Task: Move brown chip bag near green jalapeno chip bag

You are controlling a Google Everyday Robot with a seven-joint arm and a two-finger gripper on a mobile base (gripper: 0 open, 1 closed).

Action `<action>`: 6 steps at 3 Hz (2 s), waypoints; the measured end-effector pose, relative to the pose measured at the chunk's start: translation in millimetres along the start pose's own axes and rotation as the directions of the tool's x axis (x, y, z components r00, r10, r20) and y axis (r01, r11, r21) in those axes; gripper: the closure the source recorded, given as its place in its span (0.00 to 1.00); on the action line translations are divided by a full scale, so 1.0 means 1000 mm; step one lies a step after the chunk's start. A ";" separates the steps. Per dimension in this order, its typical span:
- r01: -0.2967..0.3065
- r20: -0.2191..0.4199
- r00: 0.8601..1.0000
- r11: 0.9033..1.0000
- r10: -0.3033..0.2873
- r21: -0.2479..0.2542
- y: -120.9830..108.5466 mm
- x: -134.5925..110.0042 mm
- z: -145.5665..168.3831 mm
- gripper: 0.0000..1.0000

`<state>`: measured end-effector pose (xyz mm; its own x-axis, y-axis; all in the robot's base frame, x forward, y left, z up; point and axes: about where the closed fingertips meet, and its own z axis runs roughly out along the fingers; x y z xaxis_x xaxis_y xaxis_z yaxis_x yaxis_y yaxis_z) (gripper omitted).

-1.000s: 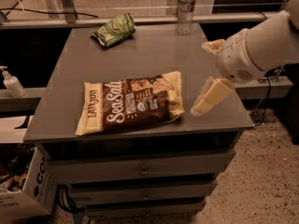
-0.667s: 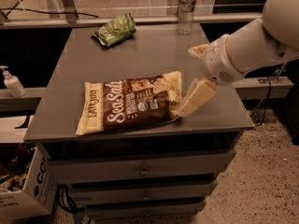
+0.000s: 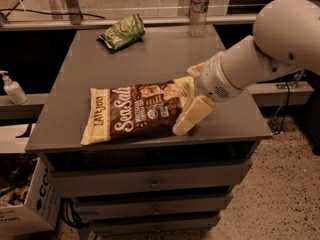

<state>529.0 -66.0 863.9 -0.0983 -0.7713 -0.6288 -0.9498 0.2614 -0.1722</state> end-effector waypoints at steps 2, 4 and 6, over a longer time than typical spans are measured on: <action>-0.055 0.017 0.998 0.997 0.056 -0.053 0.018 0.002 0.019 0.16; -0.101 0.040 0.994 0.994 0.103 -0.044 0.019 0.006 0.009 0.62; -0.172 0.142 0.976 0.984 0.163 0.054 -0.014 -0.018 -0.020 1.00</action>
Offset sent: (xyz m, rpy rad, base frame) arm -0.0171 0.0150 -0.0292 0.0648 0.1065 -0.0208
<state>538.5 -67.8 892.7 -0.2089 -0.6281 -0.7495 -0.9011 0.4214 -0.1020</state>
